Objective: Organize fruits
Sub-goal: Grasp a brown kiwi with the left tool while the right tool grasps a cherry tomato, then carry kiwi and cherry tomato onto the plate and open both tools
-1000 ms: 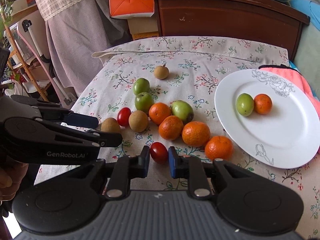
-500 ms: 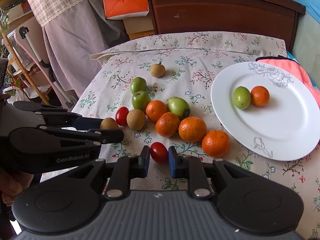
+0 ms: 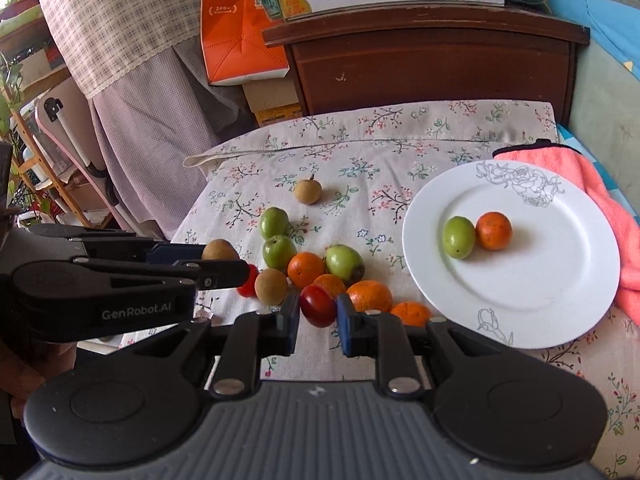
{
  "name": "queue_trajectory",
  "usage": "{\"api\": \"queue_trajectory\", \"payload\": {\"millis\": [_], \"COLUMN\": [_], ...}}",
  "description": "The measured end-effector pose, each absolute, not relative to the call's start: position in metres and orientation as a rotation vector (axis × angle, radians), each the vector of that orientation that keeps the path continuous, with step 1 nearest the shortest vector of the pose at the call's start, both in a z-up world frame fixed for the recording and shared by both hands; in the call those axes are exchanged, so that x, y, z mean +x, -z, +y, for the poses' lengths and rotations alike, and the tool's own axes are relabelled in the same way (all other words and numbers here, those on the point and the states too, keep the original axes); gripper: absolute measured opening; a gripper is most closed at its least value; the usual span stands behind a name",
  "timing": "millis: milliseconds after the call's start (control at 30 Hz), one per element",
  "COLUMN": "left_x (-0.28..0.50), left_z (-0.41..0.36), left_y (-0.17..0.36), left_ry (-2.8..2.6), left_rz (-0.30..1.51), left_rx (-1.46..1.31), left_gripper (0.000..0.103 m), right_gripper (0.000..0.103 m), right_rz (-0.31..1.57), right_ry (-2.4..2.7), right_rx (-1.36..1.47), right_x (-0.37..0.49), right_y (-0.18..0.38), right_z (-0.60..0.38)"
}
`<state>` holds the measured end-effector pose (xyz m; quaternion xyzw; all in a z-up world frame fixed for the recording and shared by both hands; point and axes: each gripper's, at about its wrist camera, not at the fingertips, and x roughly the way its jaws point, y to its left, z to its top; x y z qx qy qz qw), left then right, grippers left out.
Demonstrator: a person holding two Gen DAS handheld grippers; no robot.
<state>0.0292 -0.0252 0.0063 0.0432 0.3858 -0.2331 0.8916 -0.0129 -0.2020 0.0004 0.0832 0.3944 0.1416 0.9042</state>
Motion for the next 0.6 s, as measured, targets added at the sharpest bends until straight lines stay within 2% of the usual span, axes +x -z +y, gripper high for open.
{"api": "queue_trajectory", "payload": {"millis": [300,600], "left_x": [0.033,0.039], "left_z": [-0.063,-0.109], "left_y": [-0.026,-0.024], "left_ry": [0.556,0.626], "left_rz": [0.751,0.744], "left_rx": [0.051,0.066], "left_gripper": [0.027,0.027], "right_gripper": [0.020,0.020], "right_rz": [0.701,0.685], "right_ry": [-0.146,0.012], "right_rx": [0.276,0.351], "right_x": [-0.006,-0.007], "right_y": [-0.033,-0.038], "right_z": [-0.256,-0.298]}}
